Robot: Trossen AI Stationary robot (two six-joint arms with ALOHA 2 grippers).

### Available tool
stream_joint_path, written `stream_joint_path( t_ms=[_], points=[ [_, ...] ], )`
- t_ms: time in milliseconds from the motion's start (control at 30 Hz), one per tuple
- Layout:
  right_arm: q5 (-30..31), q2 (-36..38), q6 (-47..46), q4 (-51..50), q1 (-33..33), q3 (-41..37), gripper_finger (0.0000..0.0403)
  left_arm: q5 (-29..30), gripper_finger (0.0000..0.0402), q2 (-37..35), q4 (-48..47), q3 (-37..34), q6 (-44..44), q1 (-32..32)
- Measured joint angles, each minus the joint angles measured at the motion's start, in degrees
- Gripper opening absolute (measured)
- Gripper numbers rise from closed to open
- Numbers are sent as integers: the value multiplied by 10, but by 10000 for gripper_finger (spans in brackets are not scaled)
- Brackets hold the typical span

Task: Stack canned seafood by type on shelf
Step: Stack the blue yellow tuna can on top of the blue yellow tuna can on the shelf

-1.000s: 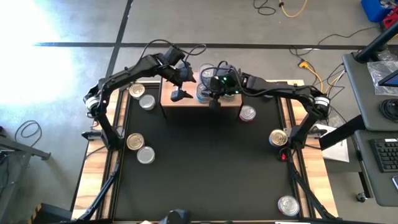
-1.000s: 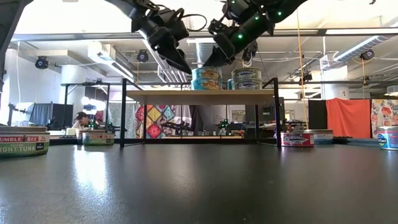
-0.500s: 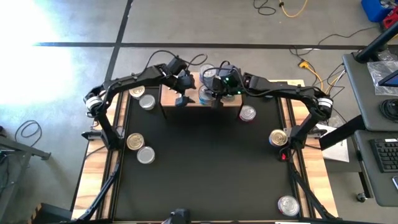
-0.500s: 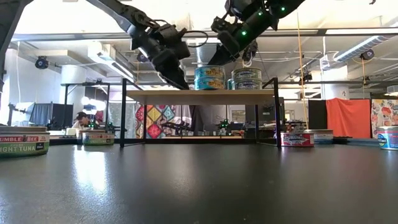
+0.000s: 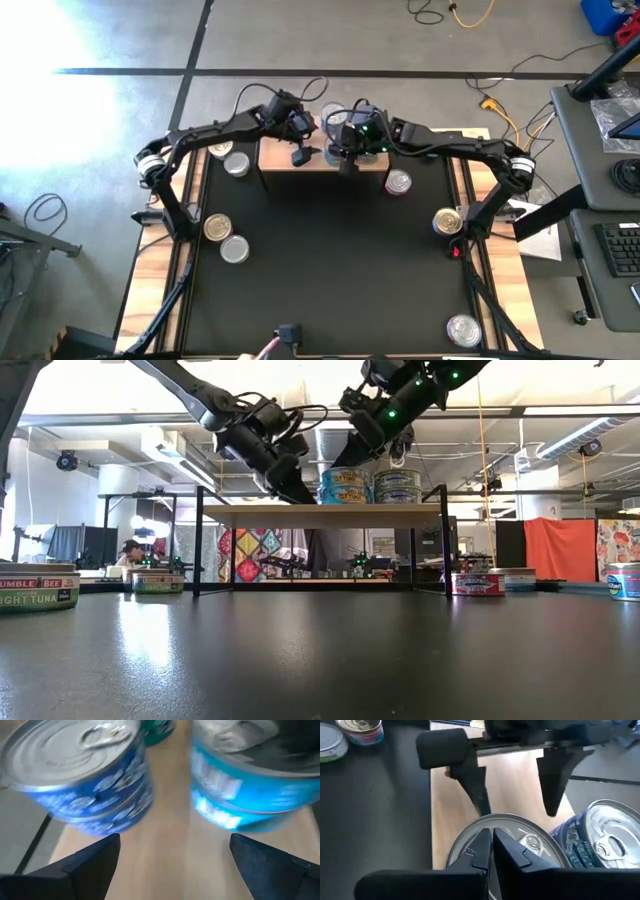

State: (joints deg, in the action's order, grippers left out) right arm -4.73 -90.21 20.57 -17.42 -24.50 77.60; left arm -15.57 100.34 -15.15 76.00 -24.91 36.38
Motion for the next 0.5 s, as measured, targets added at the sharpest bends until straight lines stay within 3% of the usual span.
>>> stream_joint_path(
  t_ms=[167, 300, 500],
  points=[
    [2, 0, 0, 12, -3, -4, 13, 7, 358, -22, -39, 8, -1, -3],
    [2, 0, -5, 40, -3, -19, 13, 13, 358, -71, -37, -25, -16, -15],
    [2, 0, -5, 64, -4, -27, 13, 49, 358, -146, 64, -110, -6, -17]
  ],
)
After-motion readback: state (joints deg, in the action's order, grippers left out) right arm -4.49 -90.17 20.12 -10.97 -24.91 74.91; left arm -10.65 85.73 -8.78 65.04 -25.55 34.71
